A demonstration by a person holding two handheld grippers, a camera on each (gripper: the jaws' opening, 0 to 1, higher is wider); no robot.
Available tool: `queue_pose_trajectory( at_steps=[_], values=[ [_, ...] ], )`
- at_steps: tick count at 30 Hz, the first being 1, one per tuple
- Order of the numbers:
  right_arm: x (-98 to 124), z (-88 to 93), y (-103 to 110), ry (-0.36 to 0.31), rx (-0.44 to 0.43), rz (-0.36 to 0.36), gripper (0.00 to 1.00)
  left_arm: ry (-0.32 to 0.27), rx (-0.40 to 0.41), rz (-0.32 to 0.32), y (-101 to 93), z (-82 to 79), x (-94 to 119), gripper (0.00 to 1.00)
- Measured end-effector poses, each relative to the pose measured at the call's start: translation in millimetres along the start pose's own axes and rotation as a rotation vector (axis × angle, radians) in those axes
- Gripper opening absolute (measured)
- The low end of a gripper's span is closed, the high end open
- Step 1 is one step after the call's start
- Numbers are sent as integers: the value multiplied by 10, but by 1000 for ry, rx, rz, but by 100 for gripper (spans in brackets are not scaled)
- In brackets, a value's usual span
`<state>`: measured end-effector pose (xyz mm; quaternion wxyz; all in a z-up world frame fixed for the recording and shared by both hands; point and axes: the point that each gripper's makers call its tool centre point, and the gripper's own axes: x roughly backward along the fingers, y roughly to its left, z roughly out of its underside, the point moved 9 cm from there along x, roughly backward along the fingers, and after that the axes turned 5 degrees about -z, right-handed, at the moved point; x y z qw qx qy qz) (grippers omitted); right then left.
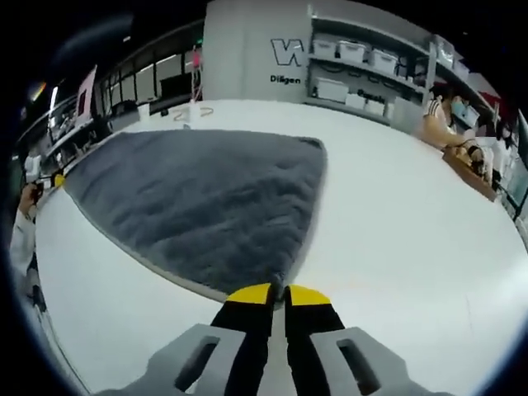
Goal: Open the folded towel by lifting each exposed corner and separating the folded layers until the towel lies flat within the target outline without major curled edges
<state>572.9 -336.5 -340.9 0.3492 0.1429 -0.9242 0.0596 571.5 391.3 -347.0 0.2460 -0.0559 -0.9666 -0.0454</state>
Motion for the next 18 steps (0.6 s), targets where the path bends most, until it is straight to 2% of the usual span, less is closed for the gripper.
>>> queue_pose_trajectory(
  at_steps=[5,13,18],
  values=[
    [43,1,-13,29,24,20,0,24,-20,-7,16,-46,25,4],
    [119,-23,-62,26,10,7,0,37,-9,-1,59,-181,153,4],
    [150,-21,-58,29,13,1,0,54,-13,0,69,-193,176,4]
  ],
)
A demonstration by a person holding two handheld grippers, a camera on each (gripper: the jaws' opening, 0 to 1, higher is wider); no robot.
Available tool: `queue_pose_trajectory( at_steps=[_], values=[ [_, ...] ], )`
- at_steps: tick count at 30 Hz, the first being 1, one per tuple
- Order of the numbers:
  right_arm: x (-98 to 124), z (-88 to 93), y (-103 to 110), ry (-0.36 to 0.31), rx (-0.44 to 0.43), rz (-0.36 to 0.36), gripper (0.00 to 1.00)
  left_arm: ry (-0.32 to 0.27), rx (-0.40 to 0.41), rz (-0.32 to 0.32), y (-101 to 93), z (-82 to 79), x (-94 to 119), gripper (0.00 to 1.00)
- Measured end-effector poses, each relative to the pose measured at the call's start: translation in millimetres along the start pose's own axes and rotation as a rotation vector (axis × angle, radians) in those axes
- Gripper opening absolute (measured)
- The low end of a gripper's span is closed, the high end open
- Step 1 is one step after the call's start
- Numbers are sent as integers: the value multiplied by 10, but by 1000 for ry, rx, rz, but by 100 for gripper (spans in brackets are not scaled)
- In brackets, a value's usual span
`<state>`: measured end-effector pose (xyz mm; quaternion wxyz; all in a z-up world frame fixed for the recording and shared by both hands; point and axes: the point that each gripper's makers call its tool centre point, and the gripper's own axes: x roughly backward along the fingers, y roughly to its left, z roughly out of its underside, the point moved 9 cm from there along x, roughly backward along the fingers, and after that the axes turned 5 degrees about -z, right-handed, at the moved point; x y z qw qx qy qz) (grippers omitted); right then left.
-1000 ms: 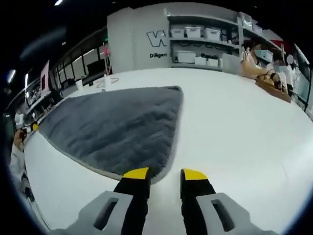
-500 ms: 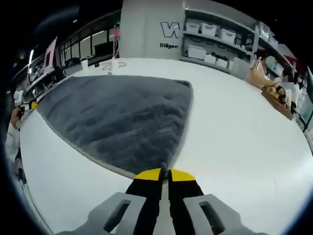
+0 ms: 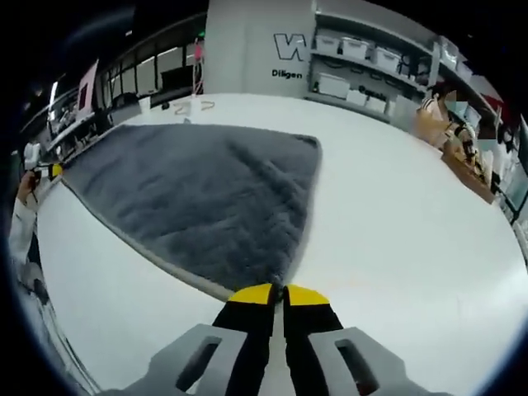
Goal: Open the folded towel by lifting each exposed corner and separating the folded layers until the towel lies flat within the target outline without major curled edges
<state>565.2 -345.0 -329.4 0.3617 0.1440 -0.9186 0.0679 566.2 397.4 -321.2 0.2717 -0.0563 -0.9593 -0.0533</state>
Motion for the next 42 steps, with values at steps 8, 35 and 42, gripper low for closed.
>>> queue_pose_trajectory(
  at_steps=[8,35,42],
  values=[
    [53,43,18,16,7,-14,0,31,1,8,14,39,25,4],
    [424,407,245,93,79,-48,0,107,-21,33,66,329,274,4],
    [508,488,306,104,94,-56,0,111,-25,32,81,377,364,4]
  ],
)
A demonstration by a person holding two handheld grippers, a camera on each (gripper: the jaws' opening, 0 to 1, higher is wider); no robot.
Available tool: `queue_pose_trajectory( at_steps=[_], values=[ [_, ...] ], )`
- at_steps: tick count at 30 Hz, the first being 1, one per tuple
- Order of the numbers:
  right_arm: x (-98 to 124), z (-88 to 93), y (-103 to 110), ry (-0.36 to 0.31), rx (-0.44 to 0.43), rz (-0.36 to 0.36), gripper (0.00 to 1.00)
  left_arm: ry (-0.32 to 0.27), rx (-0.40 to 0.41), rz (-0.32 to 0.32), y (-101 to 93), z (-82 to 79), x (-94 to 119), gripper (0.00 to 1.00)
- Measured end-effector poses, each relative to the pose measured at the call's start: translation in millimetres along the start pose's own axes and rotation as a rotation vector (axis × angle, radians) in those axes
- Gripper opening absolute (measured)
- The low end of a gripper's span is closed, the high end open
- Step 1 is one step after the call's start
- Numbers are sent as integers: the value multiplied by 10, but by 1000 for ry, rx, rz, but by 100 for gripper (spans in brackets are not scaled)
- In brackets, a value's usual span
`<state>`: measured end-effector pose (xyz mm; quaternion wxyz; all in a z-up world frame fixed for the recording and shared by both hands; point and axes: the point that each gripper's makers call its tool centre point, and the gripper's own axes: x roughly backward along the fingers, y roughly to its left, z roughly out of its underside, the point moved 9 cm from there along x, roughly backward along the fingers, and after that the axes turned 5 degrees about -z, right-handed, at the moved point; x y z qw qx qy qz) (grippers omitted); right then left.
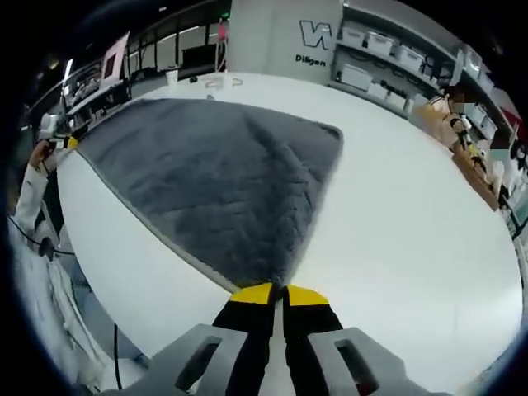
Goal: Open the folded towel by lifting each exposed corner and separating the folded layers until the towel lies flat within the target outline without major curled edges
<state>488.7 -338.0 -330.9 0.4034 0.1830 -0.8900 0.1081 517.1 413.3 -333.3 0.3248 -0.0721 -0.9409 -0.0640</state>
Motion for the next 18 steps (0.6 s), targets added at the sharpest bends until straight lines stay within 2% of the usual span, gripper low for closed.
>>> queue_pose_trajectory(
  at_steps=[6,11,13,15,18],
  values=[
    [7,17,23,-4,2,20,0,-6,-30,-14,-12,30,8,5],
    [38,30,3,-7,-15,49,12,-30,-17,-20,43,62,6,11],
    [56,32,4,-8,-14,56,17,-39,-4,-28,62,72,13,16],
    [112,33,-10,-3,-12,91,23,-40,15,-49,87,82,44,26],
    [192,0,22,-10,2,112,29,-42,-8,-73,79,66,115,38]
  ],
)
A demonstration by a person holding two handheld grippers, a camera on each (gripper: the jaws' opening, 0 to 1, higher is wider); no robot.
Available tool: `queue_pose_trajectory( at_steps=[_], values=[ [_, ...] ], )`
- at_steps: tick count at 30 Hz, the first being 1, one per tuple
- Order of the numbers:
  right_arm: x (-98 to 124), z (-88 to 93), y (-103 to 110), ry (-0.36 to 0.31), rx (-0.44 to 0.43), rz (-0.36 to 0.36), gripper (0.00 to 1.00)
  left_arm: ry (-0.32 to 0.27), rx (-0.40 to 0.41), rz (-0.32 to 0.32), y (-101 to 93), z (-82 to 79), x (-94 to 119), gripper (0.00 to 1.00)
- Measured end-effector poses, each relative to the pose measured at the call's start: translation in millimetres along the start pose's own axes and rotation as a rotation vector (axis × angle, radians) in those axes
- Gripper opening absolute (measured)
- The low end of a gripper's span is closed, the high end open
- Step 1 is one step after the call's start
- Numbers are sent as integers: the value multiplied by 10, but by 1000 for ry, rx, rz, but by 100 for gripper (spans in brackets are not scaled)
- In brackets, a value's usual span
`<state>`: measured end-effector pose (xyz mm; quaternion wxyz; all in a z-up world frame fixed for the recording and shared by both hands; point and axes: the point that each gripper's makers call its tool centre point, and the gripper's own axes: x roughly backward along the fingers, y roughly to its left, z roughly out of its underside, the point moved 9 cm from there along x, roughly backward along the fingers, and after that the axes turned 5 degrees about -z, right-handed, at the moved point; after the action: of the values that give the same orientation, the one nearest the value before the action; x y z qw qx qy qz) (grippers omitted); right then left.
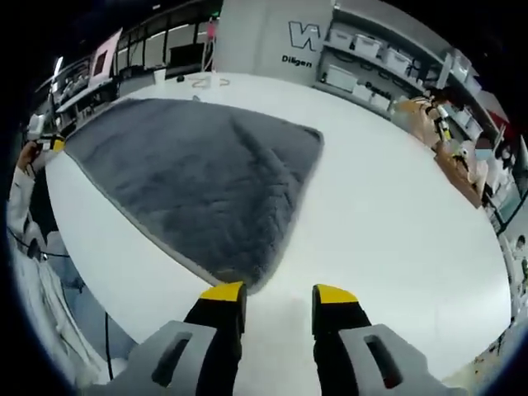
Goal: Open the folded towel by lifting each exposed corner and separating the folded layers until the towel lies flat within the target outline without major curled edges
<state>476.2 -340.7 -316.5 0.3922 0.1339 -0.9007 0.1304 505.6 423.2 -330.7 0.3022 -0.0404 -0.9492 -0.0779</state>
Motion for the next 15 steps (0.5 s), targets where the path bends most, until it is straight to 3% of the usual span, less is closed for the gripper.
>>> queue_pose_trajectory(
  at_steps=[5,7,8,9,12,15],
  values=[
    [77,-169,173,-64,54,-54,35,-90,-103,123,-271,-221,126,48],
    [62,-294,361,-84,137,-101,36,-145,-159,214,-516,-343,149,51],
    [56,-316,397,-90,153,-112,36,-153,-172,229,-557,-361,148,52],
    [33,-409,557,-123,200,-162,36,-177,-215,283,-728,-424,141,52],
    [-3,-560,838,-171,277,-254,36,-192,-284,381,-1034,-495,103,51],
    [-46,-656,1045,-177,339,-312,34,-200,-324,462,-1267,-526,47,51]
  ],
)
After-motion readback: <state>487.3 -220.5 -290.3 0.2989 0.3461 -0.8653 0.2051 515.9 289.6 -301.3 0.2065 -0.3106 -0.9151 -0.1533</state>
